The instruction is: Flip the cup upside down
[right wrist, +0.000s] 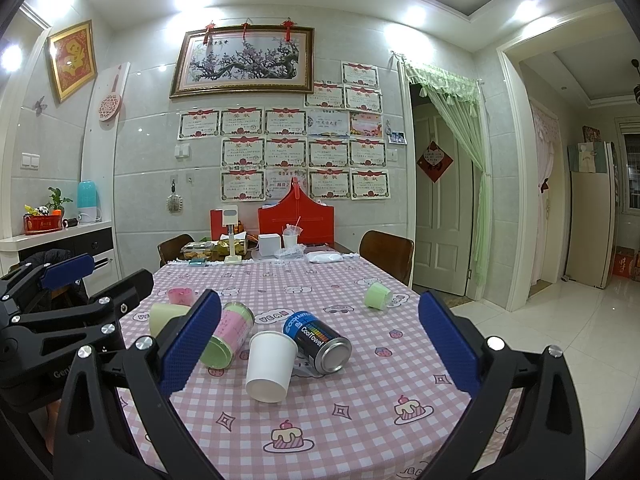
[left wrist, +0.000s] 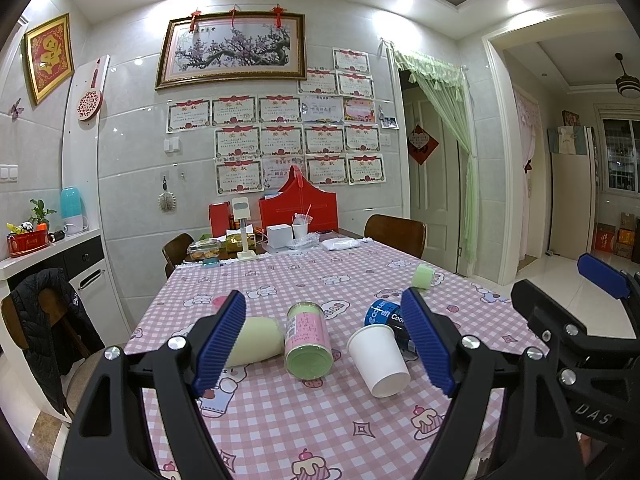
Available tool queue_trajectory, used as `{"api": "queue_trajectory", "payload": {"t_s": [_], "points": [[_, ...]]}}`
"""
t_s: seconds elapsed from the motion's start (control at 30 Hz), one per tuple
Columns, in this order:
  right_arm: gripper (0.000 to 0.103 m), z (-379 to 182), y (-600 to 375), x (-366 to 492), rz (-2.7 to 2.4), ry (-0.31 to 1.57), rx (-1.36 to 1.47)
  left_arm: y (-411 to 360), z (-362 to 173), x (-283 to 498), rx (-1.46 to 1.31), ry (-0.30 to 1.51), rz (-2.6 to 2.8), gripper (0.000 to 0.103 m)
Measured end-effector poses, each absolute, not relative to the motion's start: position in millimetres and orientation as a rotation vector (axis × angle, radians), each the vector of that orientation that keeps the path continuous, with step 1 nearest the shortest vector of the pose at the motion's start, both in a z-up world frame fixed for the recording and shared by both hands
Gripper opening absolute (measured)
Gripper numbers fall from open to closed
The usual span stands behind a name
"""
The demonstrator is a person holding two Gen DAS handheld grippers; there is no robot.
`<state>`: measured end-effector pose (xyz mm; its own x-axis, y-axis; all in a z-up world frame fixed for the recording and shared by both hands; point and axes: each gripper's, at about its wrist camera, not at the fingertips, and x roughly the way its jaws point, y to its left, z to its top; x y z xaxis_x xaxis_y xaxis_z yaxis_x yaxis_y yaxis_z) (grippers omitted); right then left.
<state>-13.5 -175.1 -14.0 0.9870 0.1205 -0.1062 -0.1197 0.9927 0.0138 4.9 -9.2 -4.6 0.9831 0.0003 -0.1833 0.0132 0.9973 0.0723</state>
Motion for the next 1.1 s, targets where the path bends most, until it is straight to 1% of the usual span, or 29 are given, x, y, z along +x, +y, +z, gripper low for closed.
{"api": "queue_trajectory", "payload": {"t_s": [0.73,1.1], "points": [[0.095,-23,-179,-5,0.114,0.13,0.02,-9,-18,15,0.083,0.209,-0.004,0.079],[0.095,-31,-192,4,0.098,0.168,0.048,-13,-22,31,0.09,0.273,-0.011,0.079]]}}
